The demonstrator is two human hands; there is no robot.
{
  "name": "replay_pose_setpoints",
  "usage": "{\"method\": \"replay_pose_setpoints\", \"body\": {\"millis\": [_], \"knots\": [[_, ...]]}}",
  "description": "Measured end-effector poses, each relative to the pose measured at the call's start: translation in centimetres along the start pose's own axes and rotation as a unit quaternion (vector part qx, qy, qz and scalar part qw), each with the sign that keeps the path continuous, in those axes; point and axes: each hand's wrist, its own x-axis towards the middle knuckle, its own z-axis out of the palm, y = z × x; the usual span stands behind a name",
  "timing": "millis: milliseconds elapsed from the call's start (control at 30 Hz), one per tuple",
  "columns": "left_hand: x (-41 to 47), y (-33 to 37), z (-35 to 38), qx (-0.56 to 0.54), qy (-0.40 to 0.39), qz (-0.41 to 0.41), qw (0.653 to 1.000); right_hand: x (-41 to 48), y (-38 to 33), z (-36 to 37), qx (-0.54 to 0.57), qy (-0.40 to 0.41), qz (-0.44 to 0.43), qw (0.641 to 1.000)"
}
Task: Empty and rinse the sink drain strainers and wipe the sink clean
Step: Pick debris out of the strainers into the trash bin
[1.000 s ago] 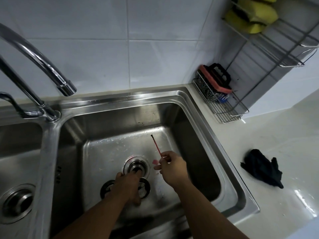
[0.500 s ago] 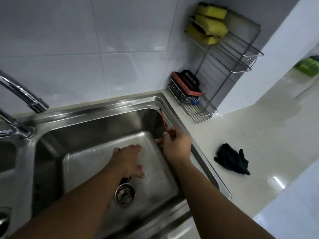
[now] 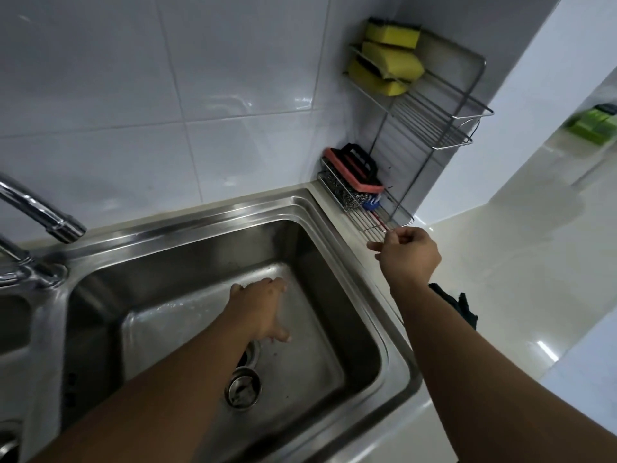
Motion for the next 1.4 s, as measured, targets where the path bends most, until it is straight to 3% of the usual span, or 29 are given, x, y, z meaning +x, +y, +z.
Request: {"method": "replay_pose_setpoints", "body": {"millis": [933,1233,1400], "knots": [[-2.7,-3.8,0.9,-0.032,-0.015,-0.087,0.996,2.9,1.1,1.7,-0.047,-0.025,0.018,0.998],[-4.3,-4.9,0.9,-0.041,-0.022,-0.107,0.993,1.3,1.2,1.0,-0.049,-0.008,0.052,0.997],[-6.4,-6.2,0.8,-0.055,-0.012,-0.119,0.991,-4.0,1.9,0.8,-0.039,0.047,0.045,0.997]]}}
